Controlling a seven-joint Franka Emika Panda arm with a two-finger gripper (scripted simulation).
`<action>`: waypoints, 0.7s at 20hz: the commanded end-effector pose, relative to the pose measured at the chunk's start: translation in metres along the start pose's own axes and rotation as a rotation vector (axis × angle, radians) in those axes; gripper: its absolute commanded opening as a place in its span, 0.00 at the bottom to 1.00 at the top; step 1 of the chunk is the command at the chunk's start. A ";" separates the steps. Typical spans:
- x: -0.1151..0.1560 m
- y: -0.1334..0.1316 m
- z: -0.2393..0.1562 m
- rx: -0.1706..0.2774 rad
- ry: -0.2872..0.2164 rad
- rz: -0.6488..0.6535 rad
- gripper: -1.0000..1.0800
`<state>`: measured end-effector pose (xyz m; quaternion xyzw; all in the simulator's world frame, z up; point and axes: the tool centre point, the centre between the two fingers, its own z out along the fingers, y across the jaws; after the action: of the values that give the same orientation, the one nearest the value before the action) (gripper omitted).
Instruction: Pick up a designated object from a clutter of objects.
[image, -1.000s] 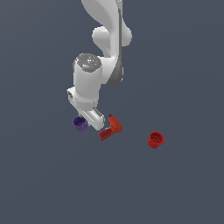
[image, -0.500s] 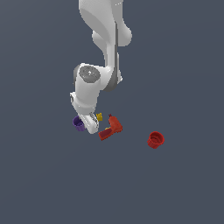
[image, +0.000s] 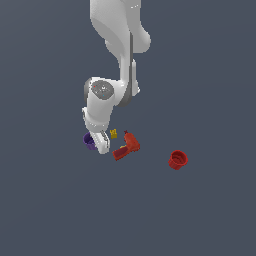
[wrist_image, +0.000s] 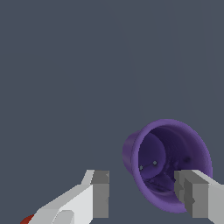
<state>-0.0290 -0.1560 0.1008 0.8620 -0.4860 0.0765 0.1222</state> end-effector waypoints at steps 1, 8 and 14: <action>0.000 0.001 0.002 0.000 0.002 0.009 0.62; -0.001 0.001 0.007 -0.001 0.002 0.008 0.62; -0.001 0.002 0.026 -0.001 0.002 0.010 0.62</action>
<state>-0.0303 -0.1623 0.0803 0.8595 -0.4901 0.0776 0.1226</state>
